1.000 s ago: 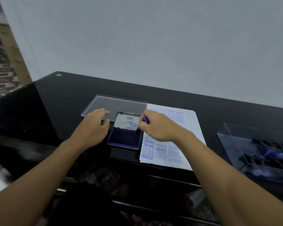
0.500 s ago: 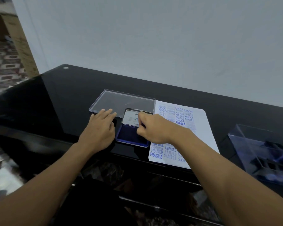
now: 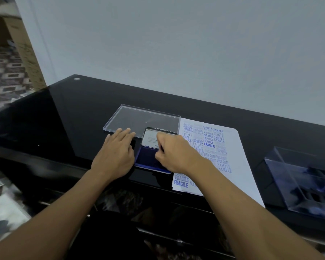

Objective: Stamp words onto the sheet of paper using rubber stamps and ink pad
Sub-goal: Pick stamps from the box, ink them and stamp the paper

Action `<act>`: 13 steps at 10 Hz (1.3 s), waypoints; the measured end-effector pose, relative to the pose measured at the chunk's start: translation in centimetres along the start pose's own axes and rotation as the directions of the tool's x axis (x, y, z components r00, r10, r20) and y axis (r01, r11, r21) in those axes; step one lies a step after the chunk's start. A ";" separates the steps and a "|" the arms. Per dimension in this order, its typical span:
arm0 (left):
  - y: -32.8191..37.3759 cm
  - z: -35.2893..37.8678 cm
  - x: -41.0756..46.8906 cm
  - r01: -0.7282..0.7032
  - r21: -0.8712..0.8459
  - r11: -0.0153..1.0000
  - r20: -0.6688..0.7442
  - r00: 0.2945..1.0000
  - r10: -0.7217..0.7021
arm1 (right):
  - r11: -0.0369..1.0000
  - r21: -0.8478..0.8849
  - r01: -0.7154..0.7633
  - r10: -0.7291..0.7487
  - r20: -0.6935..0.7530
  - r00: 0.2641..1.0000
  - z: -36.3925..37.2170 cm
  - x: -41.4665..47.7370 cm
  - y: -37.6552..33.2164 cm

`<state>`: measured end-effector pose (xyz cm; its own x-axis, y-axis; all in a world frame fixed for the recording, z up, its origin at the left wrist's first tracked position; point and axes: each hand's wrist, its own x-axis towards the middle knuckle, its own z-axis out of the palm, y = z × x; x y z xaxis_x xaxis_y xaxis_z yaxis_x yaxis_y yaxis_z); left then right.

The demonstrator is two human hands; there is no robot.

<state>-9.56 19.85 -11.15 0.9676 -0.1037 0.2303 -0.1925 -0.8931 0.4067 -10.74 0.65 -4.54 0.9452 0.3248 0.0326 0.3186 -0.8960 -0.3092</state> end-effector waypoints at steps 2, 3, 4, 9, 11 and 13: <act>0.0 0.1 0.1 0.004 -0.001 1.000 -0.001 1.000 -0.004 | 1.000 0.026 0.001 0.000 -0.040 0.999 0.5 0.0 0.2; 0.1 0.0 0.0 0.002 0.003 1.000 -0.005 1.000 -0.002 | 0.999 0.049 -0.001 0.003 -0.057 0.998 0.5 -0.2 0.3; 0.1 0.0 0.1 0.002 0.007 1.000 -0.004 1.000 -0.002 | 0.998 0.070 -0.007 0.011 -0.054 0.998 0.4 -0.3 0.3; 0.0 0.2 0.1 0.000 -0.007 1.000 -0.006 1.000 0.000 | 0.995 0.088 -0.039 0.045 -0.060 0.997 0.6 0.0 0.2; 0.1 0.1 0.1 0.001 -0.009 1.000 -0.005 1.000 -0.001 | 0.996 0.077 -0.053 0.058 -0.069 0.996 0.7 0.0 -0.2; 0.1 0.1 0.1 0.002 -0.009 1.000 -0.006 1.000 -0.002 | 0.997 0.037 -0.064 0.067 -0.068 0.995 0.7 -0.1 -0.9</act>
<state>-9.51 19.67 -11.16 0.9669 -0.0995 0.2349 -0.1923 -0.8894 0.4148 -11.16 1.59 -4.91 0.9670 0.2431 0.0762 0.2543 -0.9032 -0.3458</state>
